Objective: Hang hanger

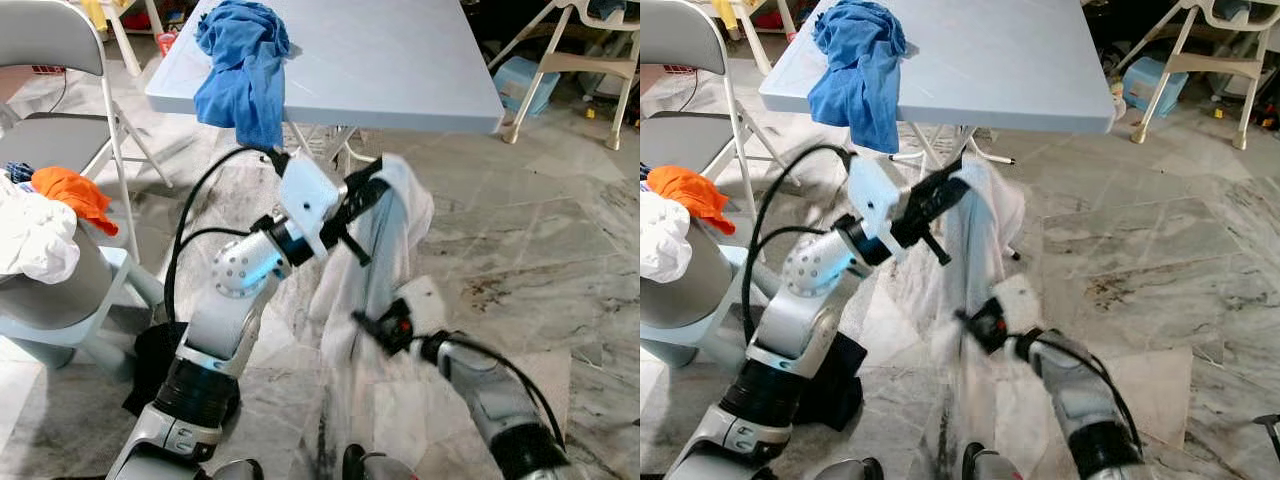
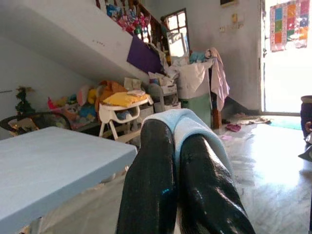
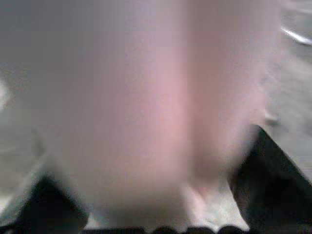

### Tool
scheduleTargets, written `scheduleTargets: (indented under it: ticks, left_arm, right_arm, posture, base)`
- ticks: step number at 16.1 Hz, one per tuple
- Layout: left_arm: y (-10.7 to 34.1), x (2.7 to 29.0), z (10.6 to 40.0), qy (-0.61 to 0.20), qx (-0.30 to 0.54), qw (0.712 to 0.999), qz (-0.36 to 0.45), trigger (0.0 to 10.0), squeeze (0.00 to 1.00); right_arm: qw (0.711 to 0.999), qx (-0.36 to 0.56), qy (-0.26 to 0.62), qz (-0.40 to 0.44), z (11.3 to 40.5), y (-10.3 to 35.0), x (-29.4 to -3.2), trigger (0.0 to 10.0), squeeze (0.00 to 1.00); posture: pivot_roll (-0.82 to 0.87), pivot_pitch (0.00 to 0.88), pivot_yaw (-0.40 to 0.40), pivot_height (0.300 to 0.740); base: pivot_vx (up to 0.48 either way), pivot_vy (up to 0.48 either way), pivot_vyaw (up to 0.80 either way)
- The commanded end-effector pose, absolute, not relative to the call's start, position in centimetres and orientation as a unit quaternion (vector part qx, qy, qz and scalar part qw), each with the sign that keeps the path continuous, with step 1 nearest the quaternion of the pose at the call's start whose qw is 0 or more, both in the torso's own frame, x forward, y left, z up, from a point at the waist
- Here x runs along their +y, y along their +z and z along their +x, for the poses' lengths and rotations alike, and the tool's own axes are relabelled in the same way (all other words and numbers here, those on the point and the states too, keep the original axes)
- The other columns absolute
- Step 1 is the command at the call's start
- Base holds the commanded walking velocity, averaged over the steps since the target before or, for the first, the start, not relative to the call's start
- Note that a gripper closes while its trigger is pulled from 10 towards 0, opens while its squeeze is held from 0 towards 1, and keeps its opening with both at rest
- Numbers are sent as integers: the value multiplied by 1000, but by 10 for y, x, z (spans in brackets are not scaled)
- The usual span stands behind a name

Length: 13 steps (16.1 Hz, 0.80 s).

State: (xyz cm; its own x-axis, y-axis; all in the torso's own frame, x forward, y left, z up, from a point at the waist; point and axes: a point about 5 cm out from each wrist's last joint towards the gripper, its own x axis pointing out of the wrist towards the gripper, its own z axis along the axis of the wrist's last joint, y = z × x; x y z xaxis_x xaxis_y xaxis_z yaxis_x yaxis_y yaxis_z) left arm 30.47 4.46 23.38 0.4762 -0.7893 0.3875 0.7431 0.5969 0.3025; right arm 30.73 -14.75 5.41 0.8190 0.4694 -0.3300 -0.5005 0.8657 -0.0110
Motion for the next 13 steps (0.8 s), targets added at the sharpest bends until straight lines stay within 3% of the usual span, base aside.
scheduleTargets:
  ticks: [1, 6, 13]
  left_arm:
    - [246, 46, 302, -443, -269, 854, 42, 10000, 0]
    - [247, 45, 299, -444, -265, 856, 34, 10000, 0]
    - [242, 47, 301, -445, -250, 859, 45, 10000, 0]
  right_arm:
    - [970, 157, 177, -46, 314, 53, -168, 0, 0]
    - [987, 131, 93, -20, 324, 60, -185, 0, 0]
    - [989, 118, 88, -12, 326, 59, -184, 0, 0]
  posture:
    - [40, 194, -11, 740]
    - [44, 198, -12, 740]
    - [43, 198, -6, 740]
  base:
    - [0, 0, 0]
    - [0, 0, 0]
    - [0, 0, 0]
